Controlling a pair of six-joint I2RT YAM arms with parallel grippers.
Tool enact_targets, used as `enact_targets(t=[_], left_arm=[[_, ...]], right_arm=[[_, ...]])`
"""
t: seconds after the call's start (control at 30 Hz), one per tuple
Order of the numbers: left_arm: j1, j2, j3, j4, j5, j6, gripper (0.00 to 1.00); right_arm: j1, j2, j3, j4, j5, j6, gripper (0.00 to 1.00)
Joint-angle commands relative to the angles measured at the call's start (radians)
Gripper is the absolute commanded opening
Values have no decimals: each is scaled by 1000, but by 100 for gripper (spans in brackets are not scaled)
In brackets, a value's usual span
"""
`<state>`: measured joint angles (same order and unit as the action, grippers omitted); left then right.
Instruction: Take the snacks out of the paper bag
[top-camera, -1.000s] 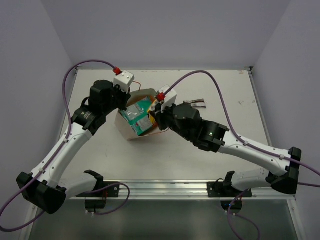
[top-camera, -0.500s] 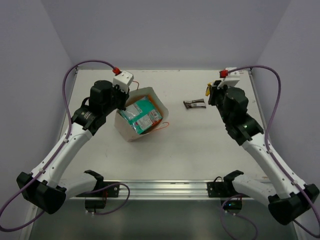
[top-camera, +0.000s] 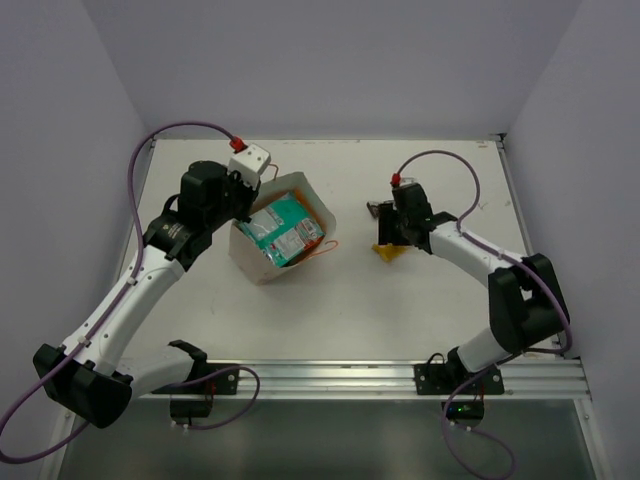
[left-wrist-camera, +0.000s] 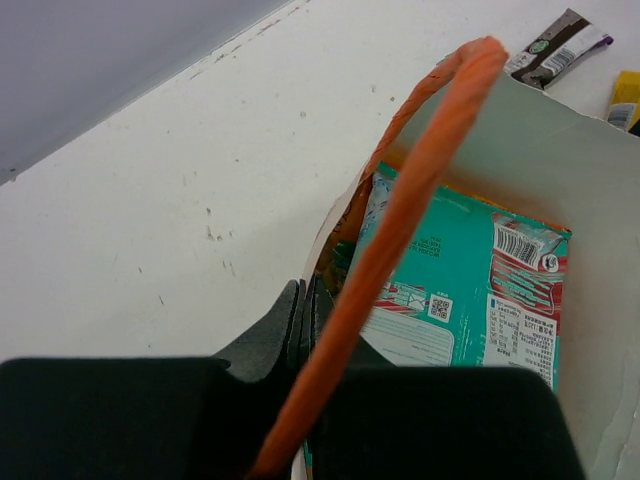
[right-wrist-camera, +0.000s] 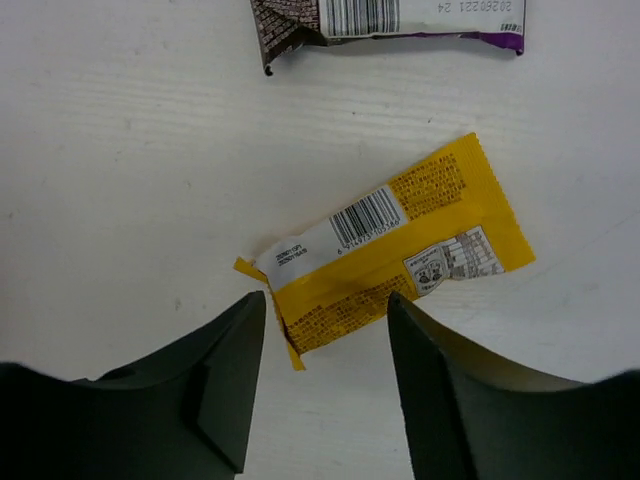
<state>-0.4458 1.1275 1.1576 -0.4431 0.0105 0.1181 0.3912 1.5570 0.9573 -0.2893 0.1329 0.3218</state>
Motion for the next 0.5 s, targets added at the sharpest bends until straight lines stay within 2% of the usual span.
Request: enact_targets(t=[0.0, 0.07, 0.17, 0.3, 0.37, 0.47], left_arm=[[-5, -21, 45, 38, 42, 52, 0], [-5, -18, 60, 29, 48, 57, 0], [-5, -12, 77, 24, 51, 58, 0], [-14, -5, 102, 15, 74, 45, 0], [-17, -5, 109, 12, 74, 32, 0], [-22, -9, 119, 9, 57, 0, 0]], right_arm=[[44, -135, 87, 12, -49, -21, 66], [121, -219, 130, -23, -38, -79, 77], [240, -288, 225, -45, -36, -148, 85], [380, -344, 335, -33, -90, -234, 86], [454, -334, 368, -19, -104, -285, 87], [506, -273, 438, -31, -111, -268, 87]])
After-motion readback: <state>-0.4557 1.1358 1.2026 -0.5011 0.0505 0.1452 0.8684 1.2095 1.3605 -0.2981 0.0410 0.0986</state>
